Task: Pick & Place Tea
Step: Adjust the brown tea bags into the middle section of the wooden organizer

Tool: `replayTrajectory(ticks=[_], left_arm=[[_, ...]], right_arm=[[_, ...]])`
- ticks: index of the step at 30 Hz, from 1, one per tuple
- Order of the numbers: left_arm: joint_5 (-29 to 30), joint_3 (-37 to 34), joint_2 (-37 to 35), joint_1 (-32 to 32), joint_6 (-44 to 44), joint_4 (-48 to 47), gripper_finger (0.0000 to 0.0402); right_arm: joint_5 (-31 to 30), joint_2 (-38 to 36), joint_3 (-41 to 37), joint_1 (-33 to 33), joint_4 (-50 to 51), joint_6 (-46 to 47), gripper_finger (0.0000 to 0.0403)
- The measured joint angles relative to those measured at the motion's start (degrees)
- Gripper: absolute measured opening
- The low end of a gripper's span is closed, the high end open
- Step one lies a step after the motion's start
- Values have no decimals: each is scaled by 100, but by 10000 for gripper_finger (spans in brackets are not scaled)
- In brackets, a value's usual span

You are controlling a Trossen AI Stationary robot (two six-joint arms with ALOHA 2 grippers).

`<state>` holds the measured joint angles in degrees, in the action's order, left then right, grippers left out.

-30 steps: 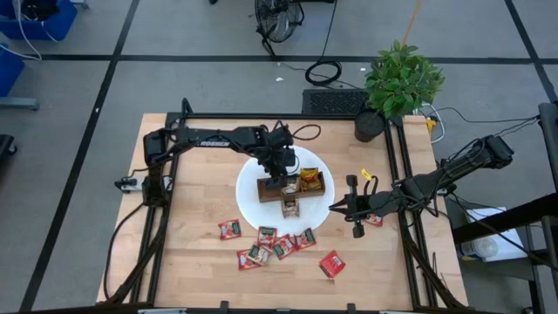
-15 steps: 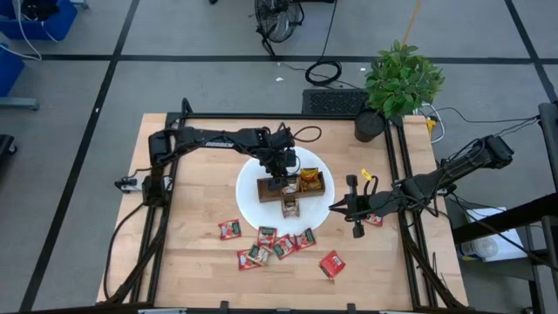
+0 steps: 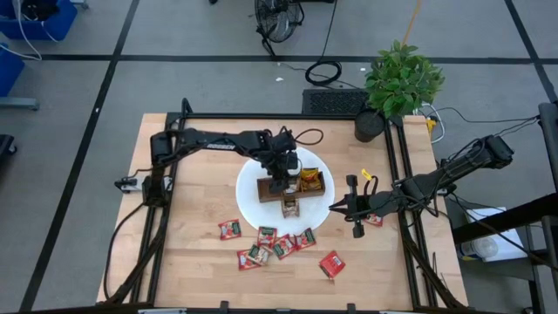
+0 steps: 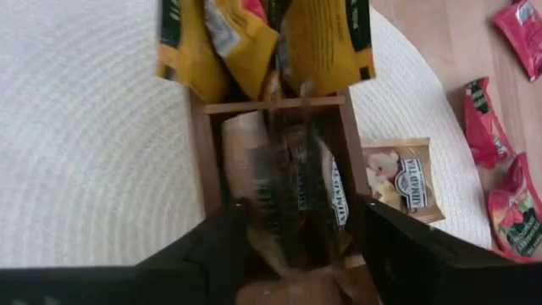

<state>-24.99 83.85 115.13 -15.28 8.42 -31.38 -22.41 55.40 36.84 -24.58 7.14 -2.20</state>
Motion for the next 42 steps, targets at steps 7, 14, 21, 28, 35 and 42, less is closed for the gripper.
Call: replayTrajectory(ticks=[7, 14, 21, 28, 35, 42], left_arm=[[64, 2, 120, 30, 6, -19, 94], [82, 2, 38, -24, 34, 12, 9], [281, 2, 28, 2, 25, -54, 6], [1183, 2, 13, 83, -1, -201, 5], [1325, 2, 11, 191, 5, -153, 6], [1451, -7, -240, 265, 12, -208, 6]], right_arm=[[0, 0, 0, 0, -4, 0, 4], [0, 0, 0, 0, -1, 23, 4], [0, 0, 0, 0, 3, 52, 4], [0, 0, 0, 0, 7, 59, 4], [0, 0, 0, 0, 11, 109, 4], [0, 0, 0, 0, 20, 111, 4]])
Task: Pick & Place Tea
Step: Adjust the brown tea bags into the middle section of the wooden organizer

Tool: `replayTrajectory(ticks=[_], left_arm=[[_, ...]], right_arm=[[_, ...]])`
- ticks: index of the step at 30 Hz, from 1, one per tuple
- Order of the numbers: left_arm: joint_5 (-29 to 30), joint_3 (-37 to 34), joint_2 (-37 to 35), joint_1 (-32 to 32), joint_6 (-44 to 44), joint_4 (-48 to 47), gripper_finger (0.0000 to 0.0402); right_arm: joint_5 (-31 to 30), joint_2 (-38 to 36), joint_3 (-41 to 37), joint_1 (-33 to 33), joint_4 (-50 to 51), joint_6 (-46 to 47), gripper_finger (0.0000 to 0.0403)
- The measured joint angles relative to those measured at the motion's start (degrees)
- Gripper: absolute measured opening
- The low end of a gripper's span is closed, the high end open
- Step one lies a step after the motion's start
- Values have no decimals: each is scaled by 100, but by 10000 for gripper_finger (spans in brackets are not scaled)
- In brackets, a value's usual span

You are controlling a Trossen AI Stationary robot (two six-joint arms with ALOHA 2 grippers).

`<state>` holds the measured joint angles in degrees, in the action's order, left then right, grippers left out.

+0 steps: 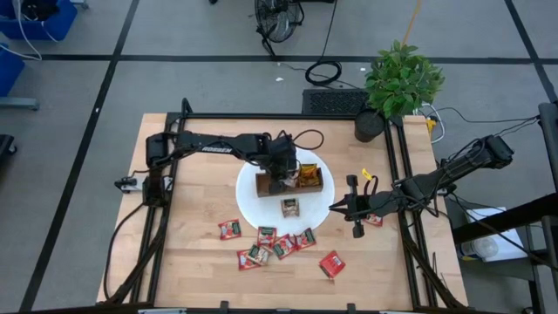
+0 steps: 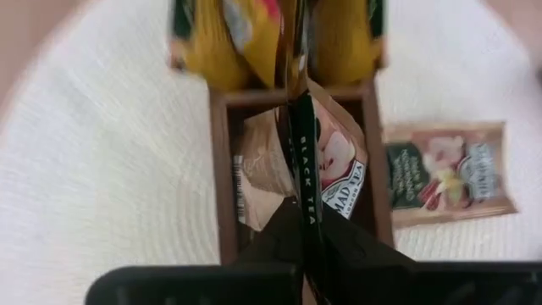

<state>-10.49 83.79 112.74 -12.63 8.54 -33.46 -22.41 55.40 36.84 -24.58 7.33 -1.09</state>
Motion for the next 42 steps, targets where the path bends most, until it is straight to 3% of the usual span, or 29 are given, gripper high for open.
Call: replayTrajectory(ticks=[14, 24, 42], left_arm=[[444, 9, -197, 0, -9, 28, 9], [2, 9, -197, 3, -76, -95, 5], [556, 4, -25, -30, -139, 28, 11]], right_arm=[[2, 2, 0, 0, 85, 88, 4], [2, 2, 0, 0, 83, 88, 4], [9, 2, 0, 0, 81, 88, 4]])
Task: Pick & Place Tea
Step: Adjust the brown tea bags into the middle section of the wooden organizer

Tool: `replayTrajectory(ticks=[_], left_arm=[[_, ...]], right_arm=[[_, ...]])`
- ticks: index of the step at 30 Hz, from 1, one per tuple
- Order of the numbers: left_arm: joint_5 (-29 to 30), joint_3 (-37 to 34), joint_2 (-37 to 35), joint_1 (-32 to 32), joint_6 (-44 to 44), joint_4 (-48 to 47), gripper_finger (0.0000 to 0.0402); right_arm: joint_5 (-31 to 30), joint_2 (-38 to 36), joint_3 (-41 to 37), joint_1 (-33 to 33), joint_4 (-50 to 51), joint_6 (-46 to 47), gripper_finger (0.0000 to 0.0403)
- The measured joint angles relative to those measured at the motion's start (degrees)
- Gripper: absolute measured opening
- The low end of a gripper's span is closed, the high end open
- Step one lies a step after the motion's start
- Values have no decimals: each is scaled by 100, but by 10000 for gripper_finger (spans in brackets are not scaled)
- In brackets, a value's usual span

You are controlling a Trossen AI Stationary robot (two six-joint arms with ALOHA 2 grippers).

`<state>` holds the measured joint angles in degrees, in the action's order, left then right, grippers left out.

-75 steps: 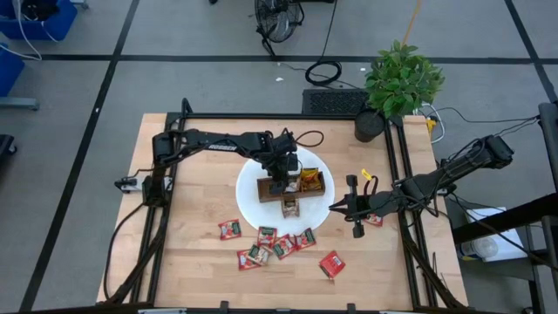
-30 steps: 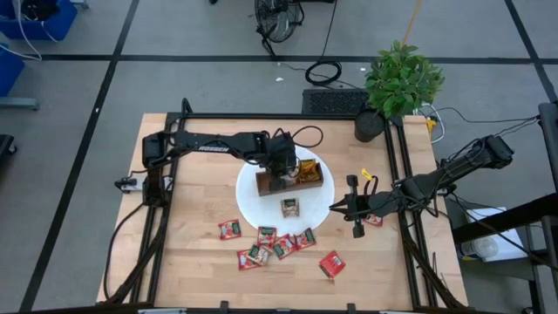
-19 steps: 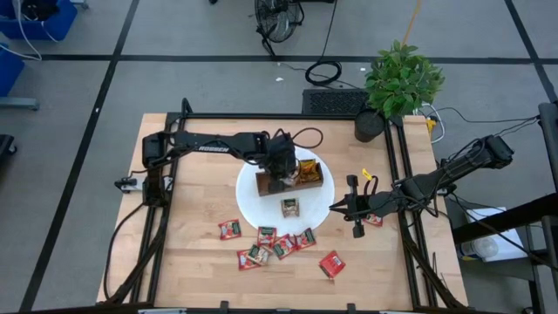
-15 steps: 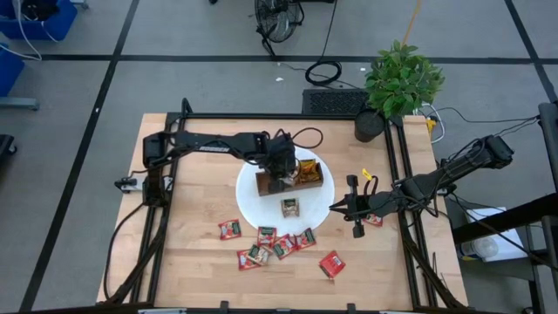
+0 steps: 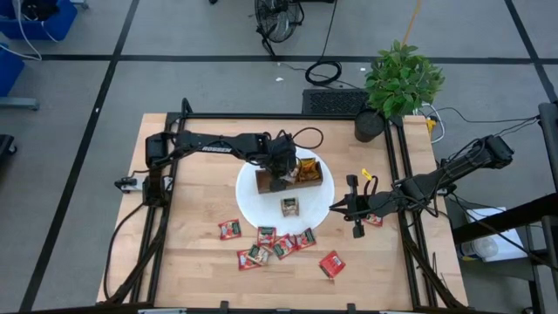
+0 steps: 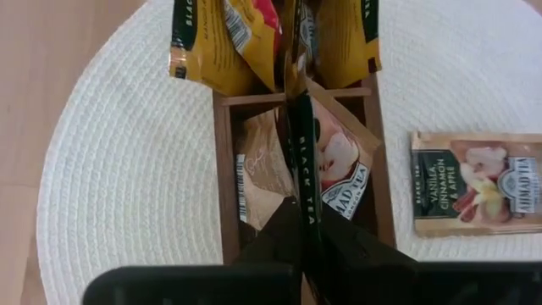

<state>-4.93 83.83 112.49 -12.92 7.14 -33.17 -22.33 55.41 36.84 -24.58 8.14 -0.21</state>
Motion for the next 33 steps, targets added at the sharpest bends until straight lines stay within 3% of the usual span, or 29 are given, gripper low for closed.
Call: replayTrajectory(ticks=[11, 18, 25, 33], left_arm=[[152, 2, 92, -2, -349, 200, 11], [616, 2, 92, -1, -657, 175, 82], [655, 2, 92, 10, -734, 175, 154], [729, 2, -8, 15, -578, 125, 190]], right_arm=[[4, 0, 0, 0, 4, 1, 4], [7, 0, 0, 0, 2, 7, 4], [9, 0, 0, -1, 33, 105, 4], [9, -1, 0, 0, 31, 105, 4]])
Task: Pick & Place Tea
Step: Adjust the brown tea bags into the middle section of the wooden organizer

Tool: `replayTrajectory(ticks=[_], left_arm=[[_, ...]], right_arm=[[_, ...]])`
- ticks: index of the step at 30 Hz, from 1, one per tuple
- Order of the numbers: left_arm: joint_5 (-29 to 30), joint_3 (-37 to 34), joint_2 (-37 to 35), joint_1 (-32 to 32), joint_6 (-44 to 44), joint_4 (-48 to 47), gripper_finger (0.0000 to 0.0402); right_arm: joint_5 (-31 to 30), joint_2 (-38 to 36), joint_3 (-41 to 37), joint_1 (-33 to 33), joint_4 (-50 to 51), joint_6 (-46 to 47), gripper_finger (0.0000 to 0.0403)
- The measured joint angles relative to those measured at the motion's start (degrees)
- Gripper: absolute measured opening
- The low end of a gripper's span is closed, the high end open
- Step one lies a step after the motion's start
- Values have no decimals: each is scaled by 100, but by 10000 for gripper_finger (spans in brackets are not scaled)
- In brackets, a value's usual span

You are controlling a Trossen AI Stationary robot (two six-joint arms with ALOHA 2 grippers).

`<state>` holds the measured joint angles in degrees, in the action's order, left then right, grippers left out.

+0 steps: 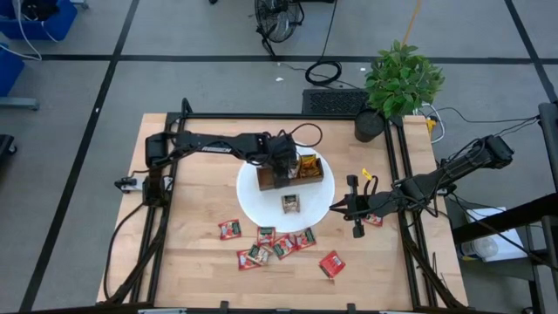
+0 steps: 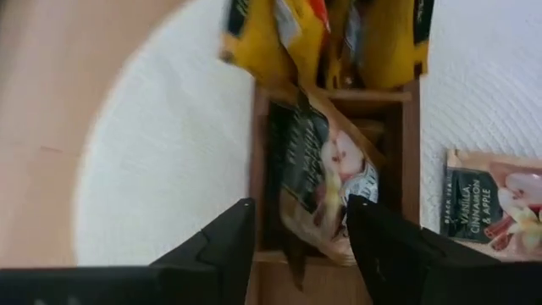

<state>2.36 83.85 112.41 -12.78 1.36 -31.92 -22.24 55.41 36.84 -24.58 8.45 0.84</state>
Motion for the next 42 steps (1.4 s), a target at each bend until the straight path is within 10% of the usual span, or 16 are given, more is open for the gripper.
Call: replayTrajectory(ticks=[8, 26, 42], left_arm=[[-31, 2, -243, 152, 211, -78, 181], [215, 4, -29, 269, 661, 348, 11], [960, 2, -29, 365, 109, 447, 3]], right_arm=[[0, 0, 0, -1, -1, -1, 4], [0, 1, 0, -2, -3, -9, 4], [0, 1, 0, -1, 6, -3, 4]])
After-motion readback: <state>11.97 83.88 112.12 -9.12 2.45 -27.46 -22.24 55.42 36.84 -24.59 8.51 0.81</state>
